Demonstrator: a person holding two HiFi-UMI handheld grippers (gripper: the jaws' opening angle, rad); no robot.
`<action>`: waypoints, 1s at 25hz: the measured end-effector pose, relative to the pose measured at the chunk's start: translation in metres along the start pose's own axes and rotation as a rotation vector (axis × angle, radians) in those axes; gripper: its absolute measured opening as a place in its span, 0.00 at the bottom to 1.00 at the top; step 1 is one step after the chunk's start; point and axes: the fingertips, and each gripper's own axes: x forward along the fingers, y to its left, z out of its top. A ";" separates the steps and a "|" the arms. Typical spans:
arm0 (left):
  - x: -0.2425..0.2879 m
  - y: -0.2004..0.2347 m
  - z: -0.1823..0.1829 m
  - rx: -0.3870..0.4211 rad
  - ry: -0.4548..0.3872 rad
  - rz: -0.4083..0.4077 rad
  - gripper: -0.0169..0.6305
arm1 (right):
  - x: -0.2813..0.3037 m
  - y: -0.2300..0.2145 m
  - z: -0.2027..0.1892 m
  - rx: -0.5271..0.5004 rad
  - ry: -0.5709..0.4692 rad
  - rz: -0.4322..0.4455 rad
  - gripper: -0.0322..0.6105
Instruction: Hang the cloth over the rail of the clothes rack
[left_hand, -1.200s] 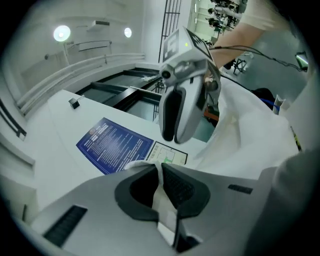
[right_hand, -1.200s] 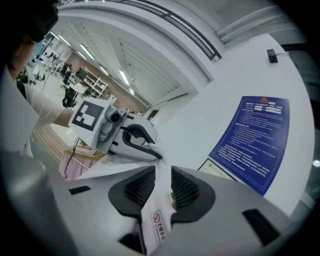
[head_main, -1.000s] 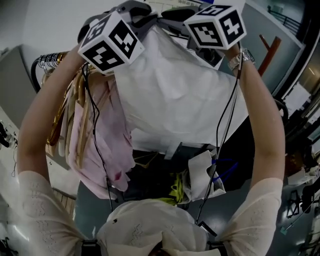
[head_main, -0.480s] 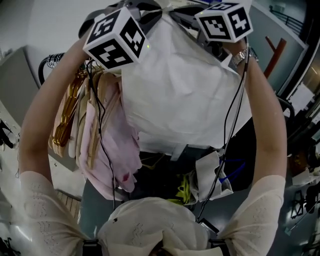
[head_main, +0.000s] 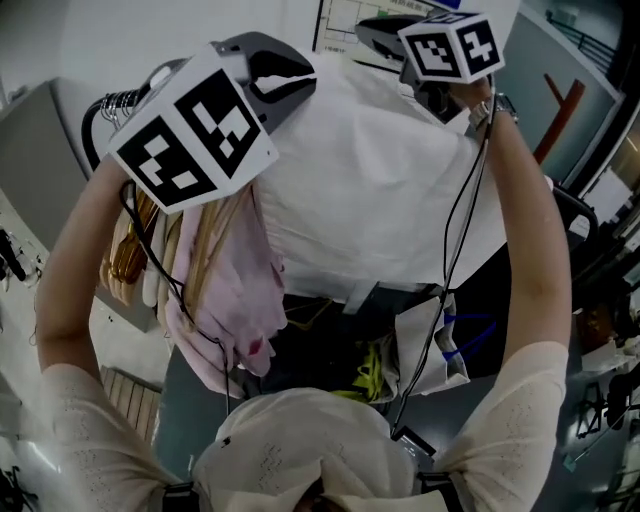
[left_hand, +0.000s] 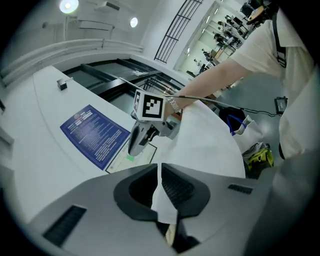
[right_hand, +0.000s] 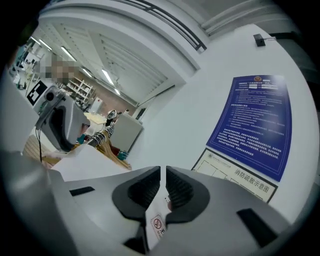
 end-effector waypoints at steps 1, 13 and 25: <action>0.002 -0.007 -0.002 0.002 -0.003 -0.009 0.07 | -0.001 -0.002 -0.002 0.007 -0.001 -0.014 0.09; -0.001 -0.004 -0.013 0.022 -0.015 0.086 0.07 | -0.116 0.007 0.045 -0.032 -0.112 -0.290 0.10; -0.054 -0.037 -0.055 -0.717 -0.114 0.453 0.14 | -0.302 0.087 -0.103 0.271 -0.256 -0.566 0.22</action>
